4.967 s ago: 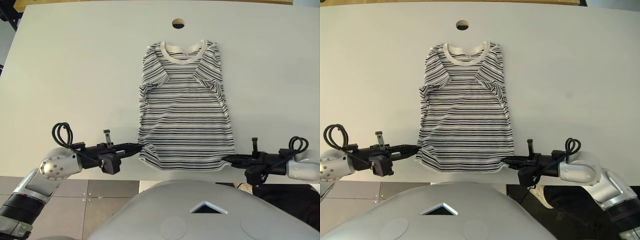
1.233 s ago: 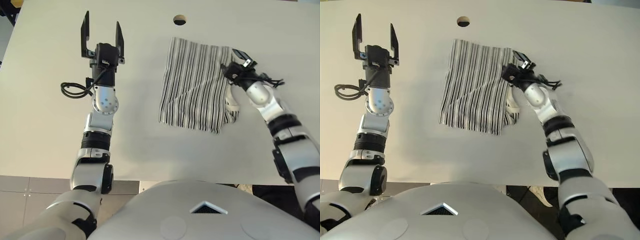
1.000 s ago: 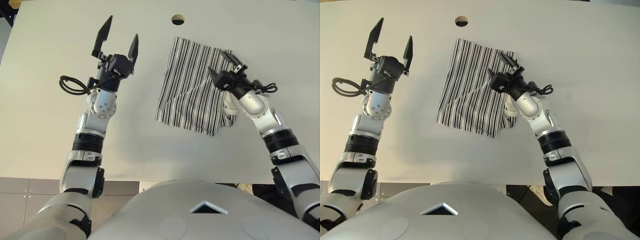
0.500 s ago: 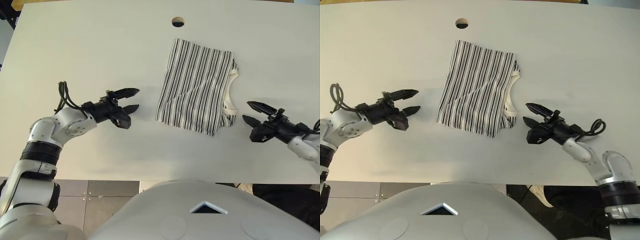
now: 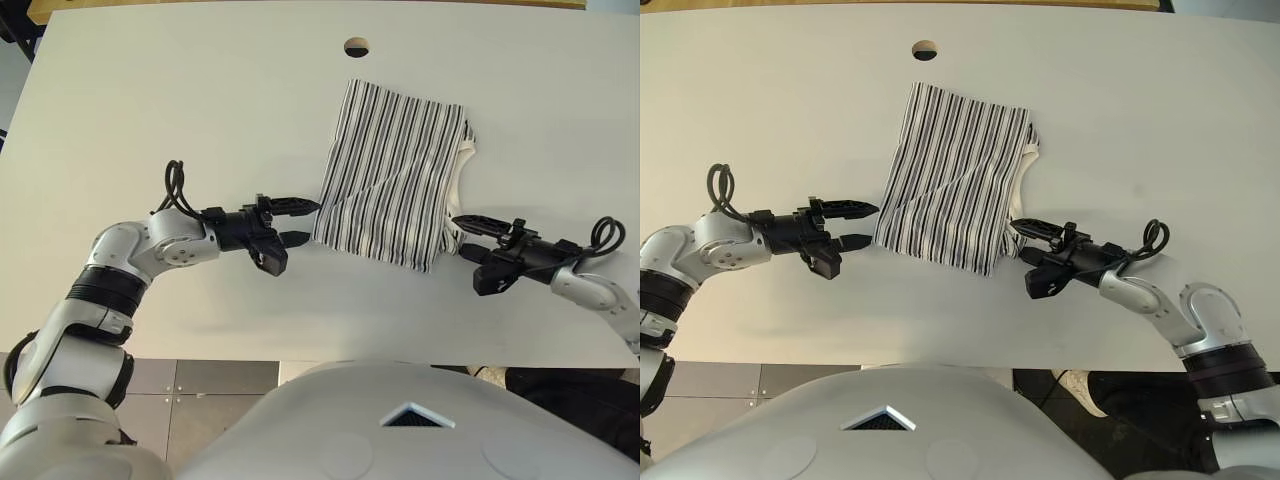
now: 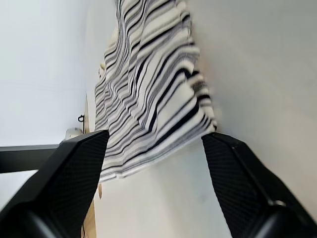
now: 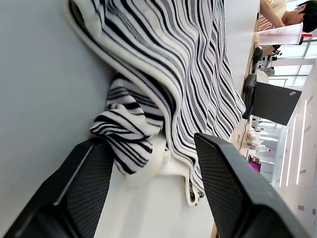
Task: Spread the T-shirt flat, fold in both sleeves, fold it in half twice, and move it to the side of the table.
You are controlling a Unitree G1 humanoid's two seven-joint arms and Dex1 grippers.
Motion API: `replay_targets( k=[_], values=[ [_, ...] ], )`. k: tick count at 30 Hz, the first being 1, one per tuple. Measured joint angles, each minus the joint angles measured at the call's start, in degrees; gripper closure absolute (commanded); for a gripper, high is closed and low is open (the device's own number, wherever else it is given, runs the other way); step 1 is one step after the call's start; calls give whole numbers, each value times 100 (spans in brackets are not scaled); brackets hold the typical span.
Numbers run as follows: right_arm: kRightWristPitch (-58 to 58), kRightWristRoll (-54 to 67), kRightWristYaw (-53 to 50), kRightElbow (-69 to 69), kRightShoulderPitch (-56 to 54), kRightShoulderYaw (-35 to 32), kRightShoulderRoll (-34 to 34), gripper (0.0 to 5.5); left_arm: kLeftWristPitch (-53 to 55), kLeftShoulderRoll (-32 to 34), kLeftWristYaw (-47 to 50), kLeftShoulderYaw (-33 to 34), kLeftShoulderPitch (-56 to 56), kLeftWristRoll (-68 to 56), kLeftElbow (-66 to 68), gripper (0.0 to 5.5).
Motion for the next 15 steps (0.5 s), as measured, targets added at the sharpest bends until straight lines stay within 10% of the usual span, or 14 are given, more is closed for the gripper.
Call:
replay_targets(
  k=[7, 15],
  values=[
    [-145, 16, 169, 114, -453, 337, 161, 261, -178, -207, -299, -250, -201, -228, 120, 201],
    [-397, 44, 241, 458, -880, 659, 273, 261, -336, -558, -294, -478, -562, -208, 786, 326]
  ],
)
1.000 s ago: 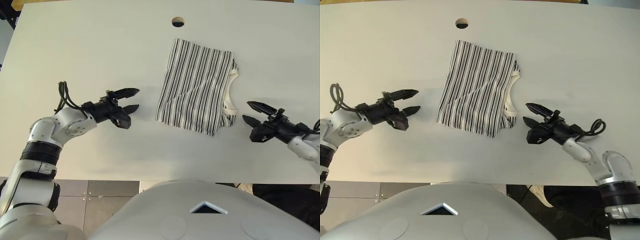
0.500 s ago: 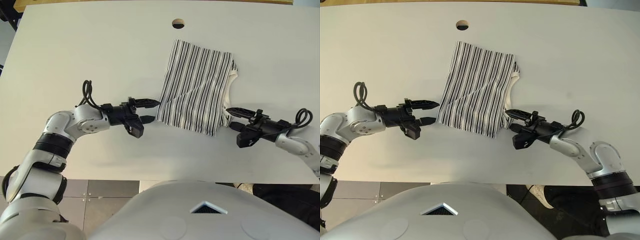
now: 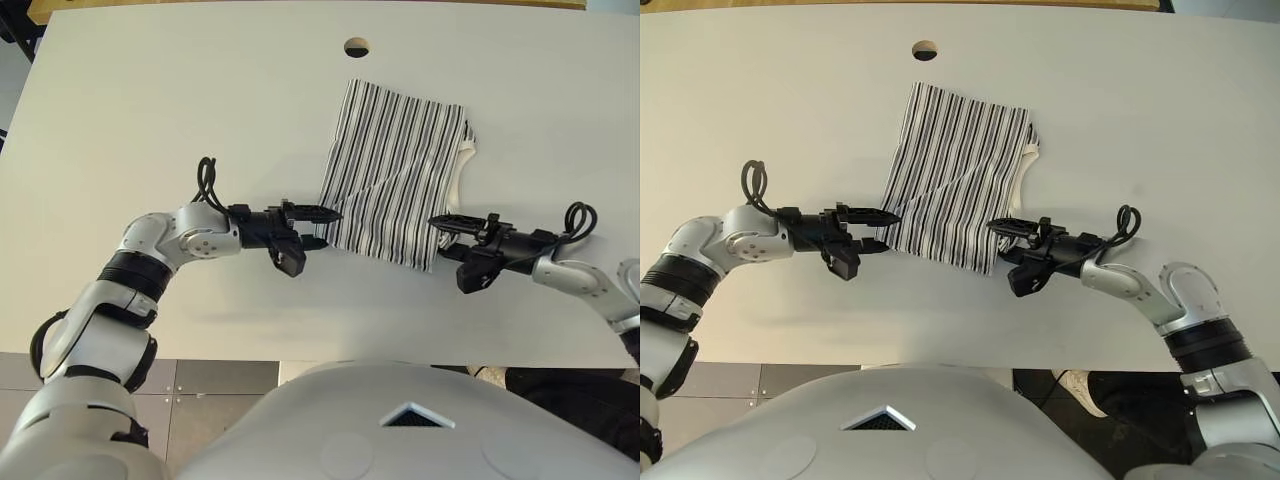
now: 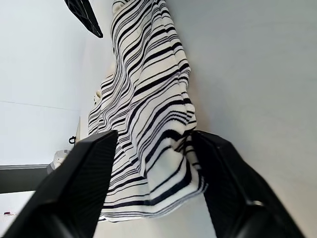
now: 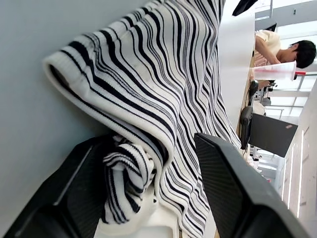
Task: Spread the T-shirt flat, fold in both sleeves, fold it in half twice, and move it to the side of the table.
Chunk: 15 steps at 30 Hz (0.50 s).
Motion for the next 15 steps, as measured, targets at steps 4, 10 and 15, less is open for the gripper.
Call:
replay_targets(
  k=[4, 10, 15],
  values=[
    [-77, 43, -5, 141, -92, 46, 54, 298, -89, -44, 6, -88, -97, 26, 196, 391],
    [-110, 83, -8, 314, -81, 77, 133, 403, -117, -48, 40, -137, -206, 100, 273, 463],
    [-125, 108, -8, 378, -81, 114, 180, 493, -152, -47, 48, -136, -242, 91, 272, 515]
  ],
)
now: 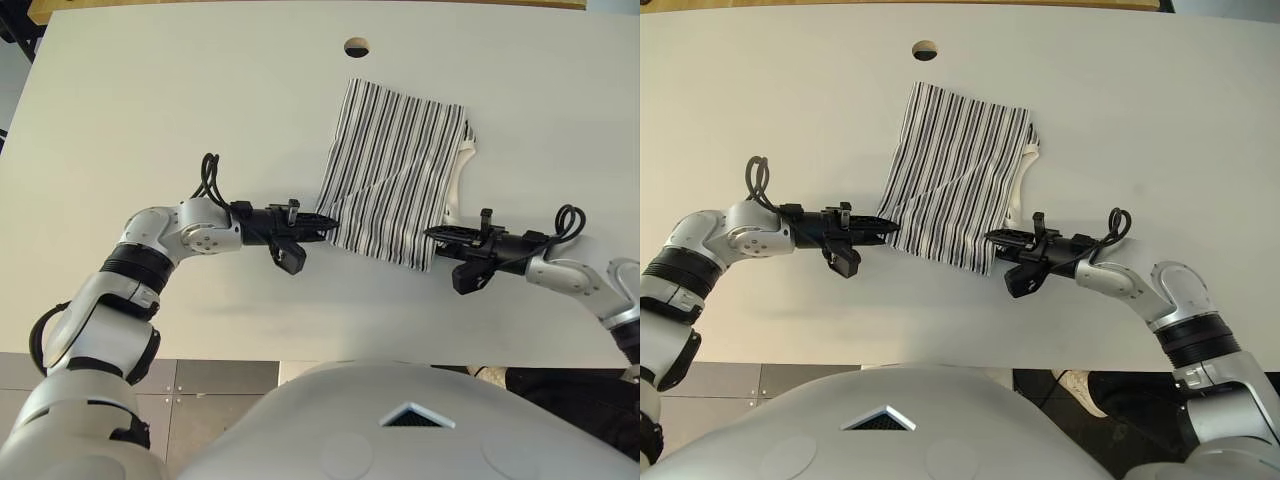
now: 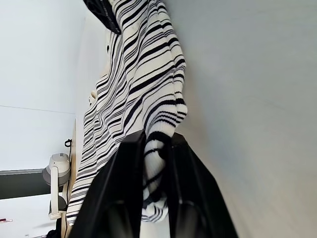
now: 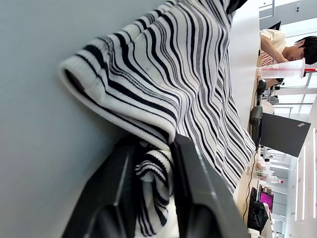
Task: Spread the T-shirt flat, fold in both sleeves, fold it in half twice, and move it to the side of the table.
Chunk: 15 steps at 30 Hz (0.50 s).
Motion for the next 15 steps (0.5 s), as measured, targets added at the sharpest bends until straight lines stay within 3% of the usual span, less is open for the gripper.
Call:
replay_targets(
  k=[3, 10, 15],
  values=[
    [2, 19, 0, 37, 23, 21, 31, 533, -9, -1, 0, 1, -23, -6, 3, 534],
    [-19, 169, -40, -68, 186, -8, 130, 535, -34, 23, -32, 14, 46, -238, 68, 536],
    [-371, 1118, 4, -584, 919, -141, 30, 535, 69, 1033, -366, 94, 1799, -1519, -1714, 538]
  ],
)
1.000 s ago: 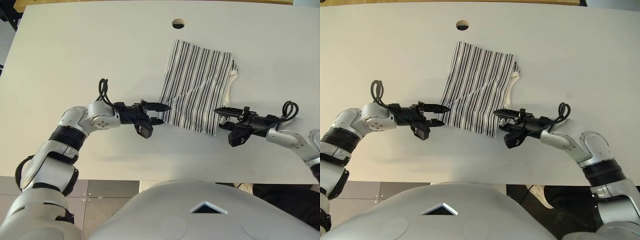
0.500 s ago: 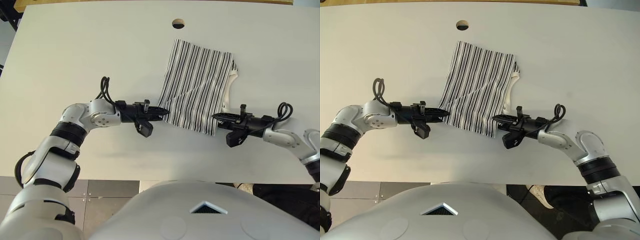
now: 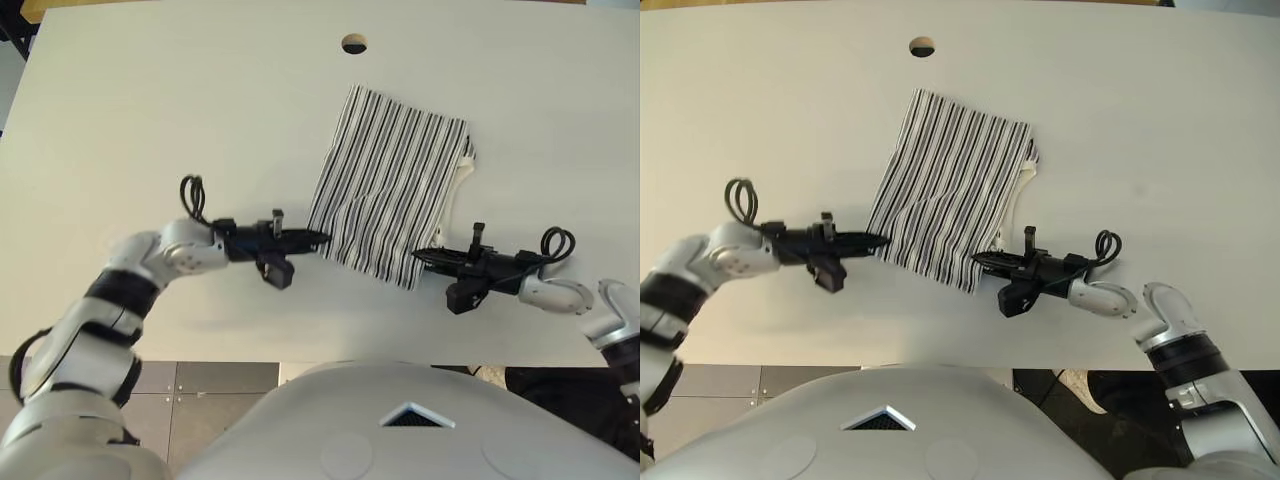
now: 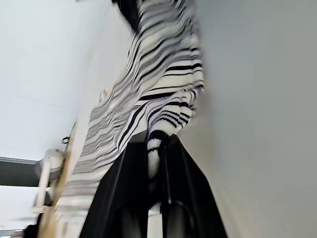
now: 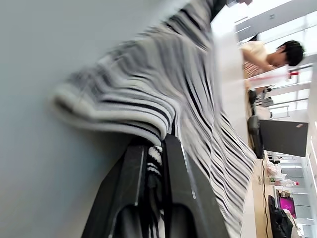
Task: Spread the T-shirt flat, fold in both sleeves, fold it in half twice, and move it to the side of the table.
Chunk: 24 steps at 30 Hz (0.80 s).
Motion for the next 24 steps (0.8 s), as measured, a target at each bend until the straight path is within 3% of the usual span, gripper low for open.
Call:
replay_targets(
  k=[4, 8, 13, 17, 24],
  values=[
    [50, 948, 220, -629, 887, -271, -442, 535, 811, 518, -207, 241, 1628, -419, -1669, 538],
    [186, 1519, 400, -974, 1256, -529, -573, 535, 1530, 667, -280, 684, 2334, -854, -2609, 538],
    [410, 1656, 636, -820, 978, -600, -361, 535, 2458, 8, -244, 1175, 2071, -1339, -2806, 538],
    [861, 1656, 591, -282, 117, -560, 485, 535, 3149, -786, -109, 1532, 1429, -1593, -2482, 538],
    [1576, 1197, 12, 711, -995, -632, 1624, 535, 3860, -1538, 322, 1700, 744, -578, -1440, 538]
  ],
)
